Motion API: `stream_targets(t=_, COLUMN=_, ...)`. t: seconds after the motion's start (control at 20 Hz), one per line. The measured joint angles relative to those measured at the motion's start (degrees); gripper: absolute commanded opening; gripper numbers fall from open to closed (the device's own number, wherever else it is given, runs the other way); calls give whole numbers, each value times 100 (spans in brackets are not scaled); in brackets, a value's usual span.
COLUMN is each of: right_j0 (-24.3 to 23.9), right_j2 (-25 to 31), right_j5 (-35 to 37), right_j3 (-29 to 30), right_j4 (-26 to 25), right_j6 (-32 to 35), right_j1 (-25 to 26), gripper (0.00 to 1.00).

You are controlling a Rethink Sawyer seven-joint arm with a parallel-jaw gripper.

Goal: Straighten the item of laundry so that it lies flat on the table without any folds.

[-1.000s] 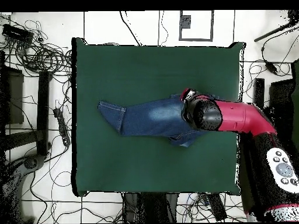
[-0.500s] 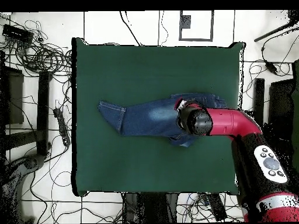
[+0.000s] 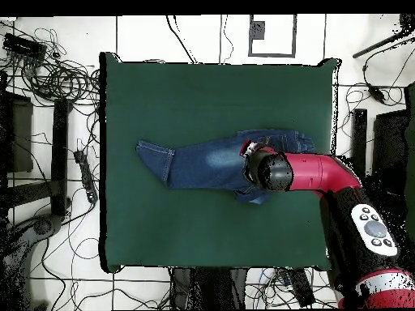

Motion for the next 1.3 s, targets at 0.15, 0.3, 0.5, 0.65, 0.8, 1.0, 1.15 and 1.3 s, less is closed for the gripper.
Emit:
stream_targets(t=0.15, right_j0=0, right_j2=0, right_j5=0, right_j3=1, right_j4=-7, right_j6=0, right_j1=-21, gripper=100)
stream_targets(t=0.3, right_j0=0, right_j2=0, right_j5=0, right_j3=11, right_j4=-18, right_j6=0, right_j1=-70, gripper=100)
stream_targets(t=0.5, right_j0=0, right_j2=0, right_j5=0, right_j3=18, right_j4=-24, right_j6=0, right_j1=-146, gripper=100)
stream_targets(t=0.65, right_j0=0, right_j2=0, right_j5=0, right_j3=18, right_j4=-30, right_j6=0, right_j1=-186, gripper=100)
stream_targets(t=0.8, right_j0=0, right_j2=0, right_j5=0, right_j3=19, right_j4=-33, right_j6=0, right_j1=-196, gripper=100)
stream_targets(t=1.0, right_j0=0, right_j2=0, right_j5=0, right_j3=20, right_j4=-34, right_j6=0, right_j1=-195, gripper=100)
stream_targets(t=1.15, right_j0=7, right_j2=-1, right_j5=0, right_j3=21, right_j4=-37, right_j6=0, right_j1=-196, gripper=100)
stream_targets(t=1.3, right_j0=32, right_j2=-2, right_j5=0, right_j3=20, right_j4=-40, right_j6=0, right_j1=-187, gripper=100)
